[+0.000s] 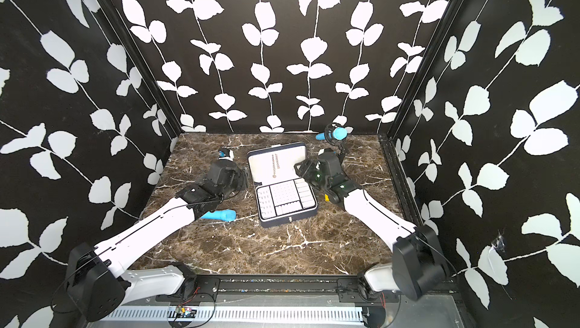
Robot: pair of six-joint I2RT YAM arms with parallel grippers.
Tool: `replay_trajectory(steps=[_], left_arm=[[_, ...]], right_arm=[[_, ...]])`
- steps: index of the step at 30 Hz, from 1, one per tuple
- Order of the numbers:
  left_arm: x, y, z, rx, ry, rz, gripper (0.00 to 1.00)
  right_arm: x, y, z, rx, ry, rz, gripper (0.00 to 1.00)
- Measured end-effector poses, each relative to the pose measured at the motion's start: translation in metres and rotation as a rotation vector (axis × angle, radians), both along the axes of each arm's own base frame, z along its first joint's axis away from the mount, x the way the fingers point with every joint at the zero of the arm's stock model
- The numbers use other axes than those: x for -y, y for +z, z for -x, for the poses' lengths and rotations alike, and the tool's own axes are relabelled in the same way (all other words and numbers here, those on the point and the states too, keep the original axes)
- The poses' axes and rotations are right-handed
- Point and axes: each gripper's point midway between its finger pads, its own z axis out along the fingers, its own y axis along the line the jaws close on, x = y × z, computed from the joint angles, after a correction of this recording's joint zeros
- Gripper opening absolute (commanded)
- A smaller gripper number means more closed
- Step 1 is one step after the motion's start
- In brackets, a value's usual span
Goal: Put jewelry chain into jewelry box
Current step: Reset both arms
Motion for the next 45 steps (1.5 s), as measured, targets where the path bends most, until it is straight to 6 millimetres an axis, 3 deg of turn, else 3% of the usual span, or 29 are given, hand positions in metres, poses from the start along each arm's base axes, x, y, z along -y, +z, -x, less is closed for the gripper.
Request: replay_trajectory(steps=[6,10,12,15,16,17,24,30,33,36,41,45], left_arm=[[-0.007,-0.004,0.009,-0.029,0.006,-0.017,0.62],[-0.013,-0.013,0.014,-0.072,0.017,-0.034,0.62],[-0.018,-0.017,0.017,-0.094,0.03,-0.038,0.68],[-0.032,-0.018,0.022,-0.119,0.072,-0.041,0.83],[-0.037,-0.017,0.024,-0.122,0.087,-0.042,0.95],[-0.043,-0.015,0.026,-0.119,0.107,-0.041,0.98],[-0.081,0.01,0.03,-0.021,0.23,-0.142,0.98],[-0.12,0.021,0.02,0.142,0.327,-0.421,0.98],[-0.13,-0.001,0.009,0.153,0.322,-0.526,0.98],[-0.143,-0.037,-0.002,0.131,0.265,-0.586,0.98],[-0.151,-0.087,-0.023,0.107,0.13,-0.655,0.98],[-0.142,-0.108,-0.041,0.115,0.004,-0.667,0.98]], right_arm=[[0.031,-0.01,0.024,0.098,0.118,0.221,0.75],[0.064,-0.038,0.03,0.065,0.077,0.279,0.75],[0.075,-0.053,0.035,0.042,0.065,0.314,0.76],[0.083,-0.058,0.041,0.049,0.069,0.358,0.77],[0.086,-0.056,0.041,0.057,0.058,0.374,0.86],[0.09,-0.054,0.04,0.067,0.04,0.386,0.98],[0.129,-0.03,0.03,0.107,-0.23,0.421,0.99],[0.154,0.009,0.011,0.243,-0.286,0.624,0.99],[0.154,0.01,0.003,0.359,-0.213,0.718,0.99],[0.165,-0.003,-0.002,0.385,-0.18,0.807,0.99],[0.204,-0.014,-0.016,0.396,-0.208,0.918,0.99],[0.231,-0.043,-0.001,0.434,-0.245,0.981,0.99]])
